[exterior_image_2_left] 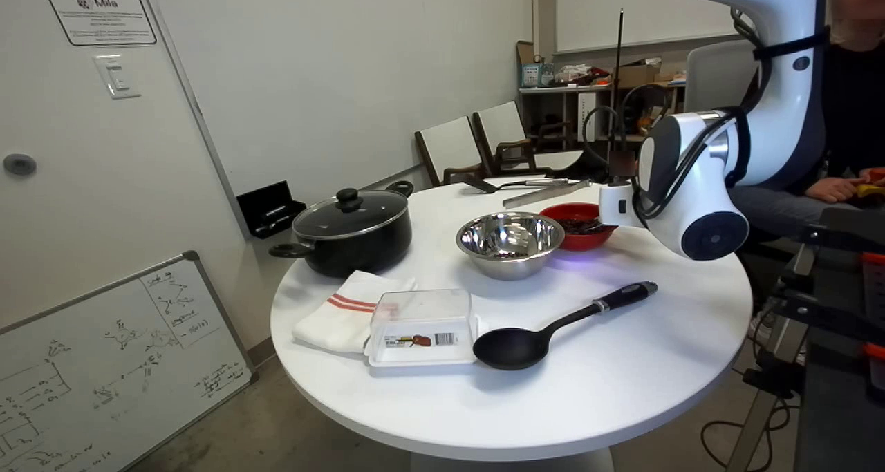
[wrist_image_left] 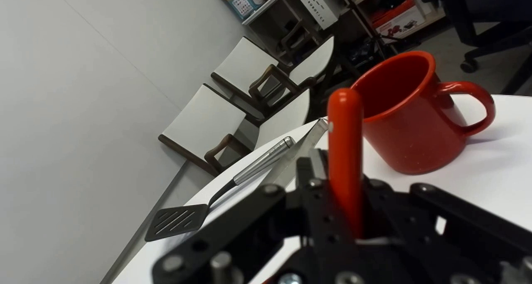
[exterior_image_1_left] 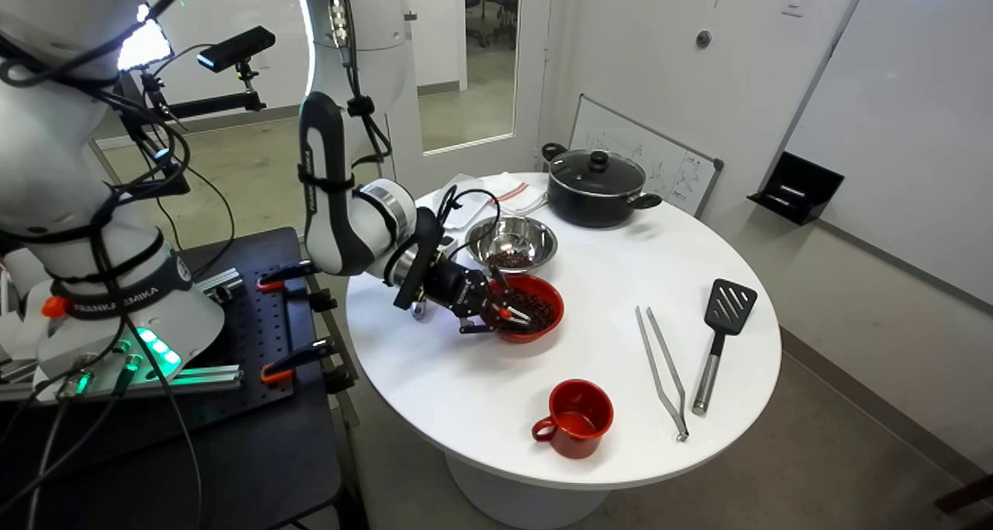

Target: Use the spoon in the red cup to transfer beans from the red bowl to the silver bowl then put it back in the red cup

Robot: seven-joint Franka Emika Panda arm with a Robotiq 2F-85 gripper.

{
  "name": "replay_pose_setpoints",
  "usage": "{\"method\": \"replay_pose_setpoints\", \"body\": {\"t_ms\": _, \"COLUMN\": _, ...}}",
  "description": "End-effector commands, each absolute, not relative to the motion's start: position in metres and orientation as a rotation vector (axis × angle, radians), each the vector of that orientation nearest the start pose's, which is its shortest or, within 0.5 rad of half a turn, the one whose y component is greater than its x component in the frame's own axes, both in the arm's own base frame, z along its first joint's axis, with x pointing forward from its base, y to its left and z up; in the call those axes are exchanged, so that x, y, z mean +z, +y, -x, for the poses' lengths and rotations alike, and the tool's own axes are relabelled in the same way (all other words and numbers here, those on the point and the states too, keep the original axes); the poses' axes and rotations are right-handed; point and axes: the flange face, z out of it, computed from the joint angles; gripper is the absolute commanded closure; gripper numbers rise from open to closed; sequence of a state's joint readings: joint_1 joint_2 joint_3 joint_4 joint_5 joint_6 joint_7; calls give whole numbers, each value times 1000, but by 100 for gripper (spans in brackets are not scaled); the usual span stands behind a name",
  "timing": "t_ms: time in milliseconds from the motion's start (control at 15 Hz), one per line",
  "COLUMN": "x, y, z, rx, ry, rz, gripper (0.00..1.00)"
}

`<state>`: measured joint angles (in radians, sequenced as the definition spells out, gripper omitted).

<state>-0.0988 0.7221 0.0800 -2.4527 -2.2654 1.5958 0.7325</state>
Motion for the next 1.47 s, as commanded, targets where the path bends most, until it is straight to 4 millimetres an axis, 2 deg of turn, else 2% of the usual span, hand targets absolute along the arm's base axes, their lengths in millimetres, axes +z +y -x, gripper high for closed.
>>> {"method": "replay_pose_setpoints", "body": {"t_ms": 0, "x": 45, "y": -76, "z": -400, "rx": -100, "ry": 1118, "rz": -1199, "gripper": 98}}
{"method": "replay_pose_setpoints", "body": {"t_ms": 667, "x": 59, "y": -72, "z": -404, "rx": -97, "ry": 1108, "rz": -1188, "gripper": 98}}
{"method": "replay_pose_setpoints", "body": {"t_ms": 1400, "x": 91, "y": -63, "z": -397, "rx": -96, "ry": 1109, "rz": -1175, "gripper": 98}}
